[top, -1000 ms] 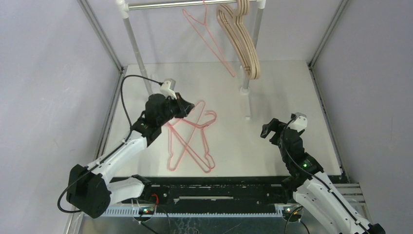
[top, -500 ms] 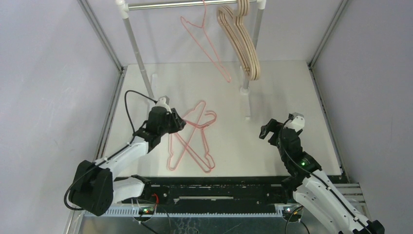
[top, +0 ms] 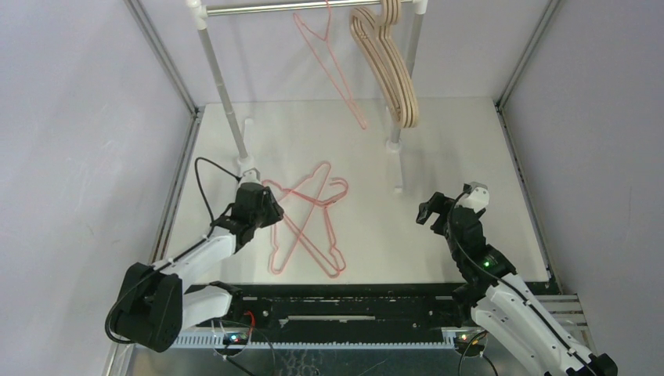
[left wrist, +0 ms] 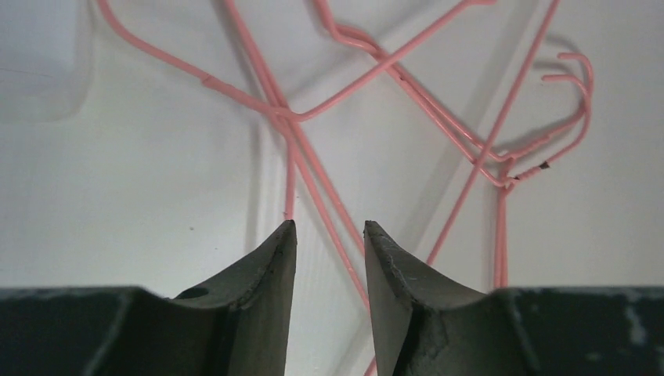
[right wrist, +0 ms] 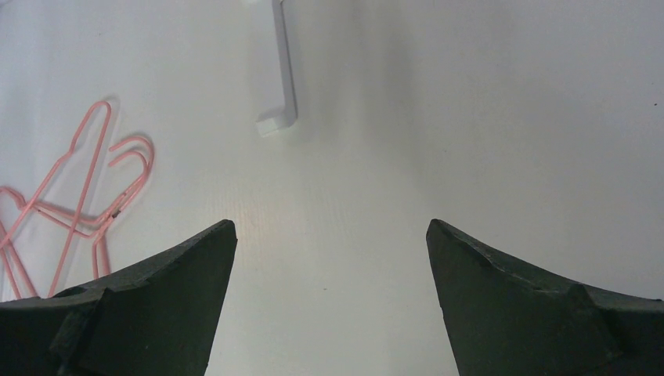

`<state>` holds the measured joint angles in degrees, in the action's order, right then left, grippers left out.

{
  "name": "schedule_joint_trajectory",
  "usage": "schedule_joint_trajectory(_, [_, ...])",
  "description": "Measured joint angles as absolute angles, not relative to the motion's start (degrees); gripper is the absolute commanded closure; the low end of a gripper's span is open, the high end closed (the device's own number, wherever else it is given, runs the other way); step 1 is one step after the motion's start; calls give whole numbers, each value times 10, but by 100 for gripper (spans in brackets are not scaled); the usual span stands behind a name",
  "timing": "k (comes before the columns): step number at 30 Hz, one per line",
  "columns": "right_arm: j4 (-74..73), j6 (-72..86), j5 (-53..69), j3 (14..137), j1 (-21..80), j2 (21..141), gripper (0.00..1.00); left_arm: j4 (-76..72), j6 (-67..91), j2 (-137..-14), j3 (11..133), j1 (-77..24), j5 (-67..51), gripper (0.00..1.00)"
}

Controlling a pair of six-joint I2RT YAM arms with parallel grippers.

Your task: Organize the hangers

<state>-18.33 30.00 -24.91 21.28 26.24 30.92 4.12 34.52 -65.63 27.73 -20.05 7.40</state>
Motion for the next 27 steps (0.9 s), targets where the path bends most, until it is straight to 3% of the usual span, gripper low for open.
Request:
schedule_joint_trajectory(15, [-174,300,-249,211,262,311,0,38,343,-723,269,-180,73,50])
schedule_joint_trajectory(16, [-174,300,-249,211,262,311,0,34,342,-726,270,-180,72,55])
schedule_joint_trajectory(17, [-174,300,-249,211,262,311,0,28,341,-729,270,-179,71,66])
schedule_joint_trajectory(18, [-173,300,-249,211,262,312,0,22,341,-734,270,-179,69,87])
schedule_joint_trajectory(19, [-173,300,-249,211,262,312,0,16,339,-740,271,-179,65,98])
schedule_joint_trajectory(27, [-173,299,-250,211,262,312,0,-66,336,-788,272,-178,12,100])
